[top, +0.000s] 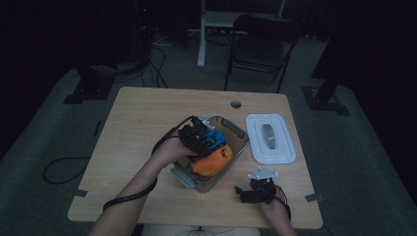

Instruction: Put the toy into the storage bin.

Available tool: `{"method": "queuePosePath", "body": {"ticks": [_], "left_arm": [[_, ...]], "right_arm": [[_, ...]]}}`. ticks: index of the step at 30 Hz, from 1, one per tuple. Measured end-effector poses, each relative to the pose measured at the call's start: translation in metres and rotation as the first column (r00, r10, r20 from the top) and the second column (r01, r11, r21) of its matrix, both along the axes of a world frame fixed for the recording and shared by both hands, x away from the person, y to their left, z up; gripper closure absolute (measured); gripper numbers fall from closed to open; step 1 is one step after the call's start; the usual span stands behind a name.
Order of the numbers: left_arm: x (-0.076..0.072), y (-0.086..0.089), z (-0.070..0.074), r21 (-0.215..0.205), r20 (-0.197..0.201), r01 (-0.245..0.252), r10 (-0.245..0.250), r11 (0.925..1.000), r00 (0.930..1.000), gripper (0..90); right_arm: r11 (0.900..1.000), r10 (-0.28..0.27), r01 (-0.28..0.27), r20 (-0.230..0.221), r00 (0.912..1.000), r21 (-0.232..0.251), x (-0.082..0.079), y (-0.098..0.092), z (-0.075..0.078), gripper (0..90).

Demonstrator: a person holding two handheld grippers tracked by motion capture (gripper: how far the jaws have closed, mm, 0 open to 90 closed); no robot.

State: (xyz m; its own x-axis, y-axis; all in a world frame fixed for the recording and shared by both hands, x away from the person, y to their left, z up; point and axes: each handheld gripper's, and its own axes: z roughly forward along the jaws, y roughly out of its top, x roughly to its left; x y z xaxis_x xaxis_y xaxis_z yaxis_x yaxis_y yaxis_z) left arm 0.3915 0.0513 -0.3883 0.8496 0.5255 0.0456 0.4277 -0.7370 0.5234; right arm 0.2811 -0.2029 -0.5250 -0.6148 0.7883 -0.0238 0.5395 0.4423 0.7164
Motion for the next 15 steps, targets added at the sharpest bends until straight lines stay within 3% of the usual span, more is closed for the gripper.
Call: {"method": "queuePosePath", "body": {"ticks": [4,6,9,15], "left_arm": [[-0.001,0.004,0.007,-0.011,0.021,-0.021,0.021,0.9997,0.9996,18.4],[-0.003,0.006,0.009,0.010,0.030,-0.008,0.008,0.9999,0.9995,18.4],[-0.005,0.011,0.010,0.001,0.034,0.002,-0.002,1.0000,0.9994,18.4],[-0.009,0.023,0.016,-0.045,0.041,0.000,0.002,0.9990,0.9992,18.3]], "right_arm": [[1.000,0.001,-0.001,0.000,1.0000,0.001,0.000,0.000,0.000,12.3],[1.000,0.000,0.000,0.000,1.0000,0.001,0.000,0.000,0.000,12.3],[1.000,0.000,0.000,0.000,1.0000,0.001,0.000,0.000,0.000,12.3],[1.000,-0.003,0.003,0.000,1.0000,0.002,0.001,0.000,0.000,12.3]]}}
